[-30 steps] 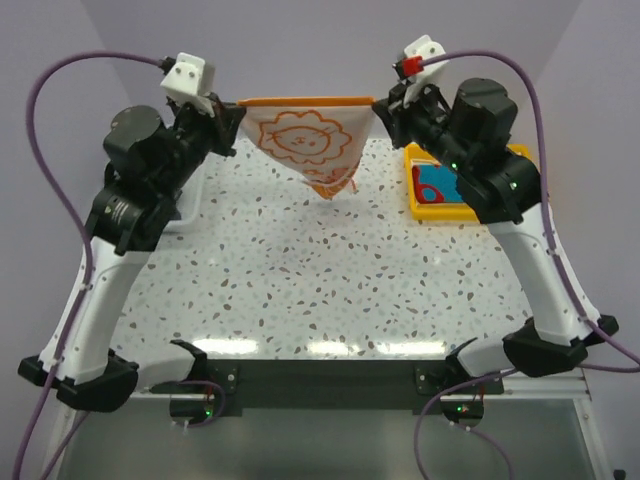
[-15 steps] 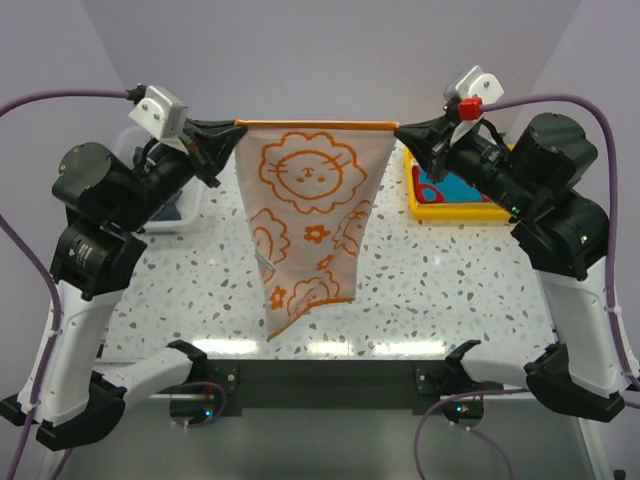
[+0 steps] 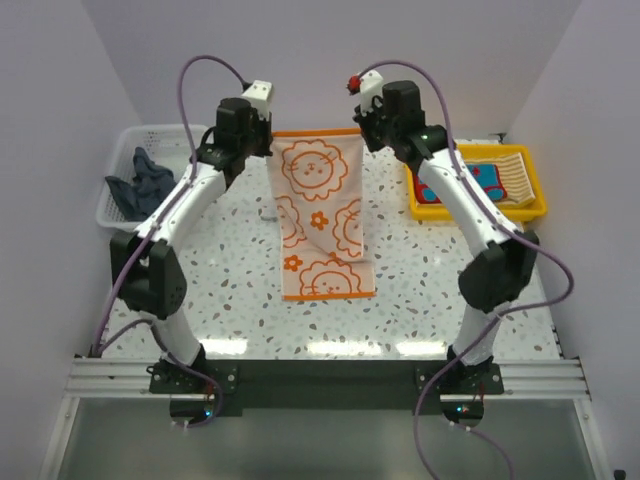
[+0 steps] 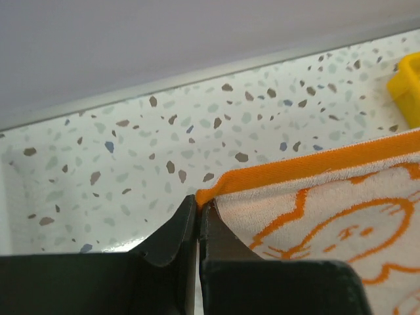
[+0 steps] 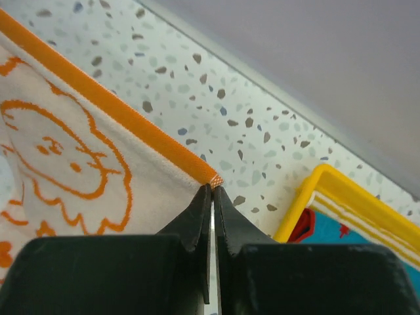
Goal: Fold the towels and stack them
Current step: Flatten out the crumpled towel, then fold the towel
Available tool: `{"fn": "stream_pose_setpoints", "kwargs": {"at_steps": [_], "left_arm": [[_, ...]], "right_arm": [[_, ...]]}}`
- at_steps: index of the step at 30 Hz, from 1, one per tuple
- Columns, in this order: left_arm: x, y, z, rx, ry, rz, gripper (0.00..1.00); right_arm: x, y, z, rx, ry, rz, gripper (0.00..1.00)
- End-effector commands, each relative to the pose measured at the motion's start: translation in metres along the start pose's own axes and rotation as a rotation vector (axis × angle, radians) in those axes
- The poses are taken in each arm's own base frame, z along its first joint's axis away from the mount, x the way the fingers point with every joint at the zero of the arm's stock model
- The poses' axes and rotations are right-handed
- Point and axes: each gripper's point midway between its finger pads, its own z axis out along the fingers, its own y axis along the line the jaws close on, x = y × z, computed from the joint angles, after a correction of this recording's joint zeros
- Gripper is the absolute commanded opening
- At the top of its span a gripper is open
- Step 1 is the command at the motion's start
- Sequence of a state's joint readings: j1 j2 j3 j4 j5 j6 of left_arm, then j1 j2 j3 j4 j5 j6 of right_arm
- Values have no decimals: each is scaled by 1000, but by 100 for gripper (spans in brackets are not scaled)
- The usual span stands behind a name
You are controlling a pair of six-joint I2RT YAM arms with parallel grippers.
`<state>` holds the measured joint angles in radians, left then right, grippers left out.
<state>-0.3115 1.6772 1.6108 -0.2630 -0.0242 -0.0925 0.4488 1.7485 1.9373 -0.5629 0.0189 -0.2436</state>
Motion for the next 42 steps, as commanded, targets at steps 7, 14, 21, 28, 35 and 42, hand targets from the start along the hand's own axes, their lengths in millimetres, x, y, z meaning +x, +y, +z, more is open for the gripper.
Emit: {"fn": "stream_pose_setpoints", "kwargs": {"at_steps": [7, 14, 21, 28, 35, 42], "left_arm": [[13, 28, 103, -50, -24, 19, 0], [52, 17, 108, 12, 33, 3, 0], [93, -1, 79, 93, 138, -86, 0], [129, -14, 27, 117, 251, -190, 0], [180, -26, -15, 121, 379, -275, 0], [212, -41, -43, 125, 447, -290, 0]], "right_arm": [[9, -55, 100, 97, -71, -29, 0], [51, -41, 126, 41, -11, -42, 0], [98, -22, 101, -3, 105, -2, 0], [134, -2, 61, -38, 207, 97, 0], [174, 22, 26, -70, 334, 219, 0], [209, 44, -3, -102, 430, 306, 0]]}}
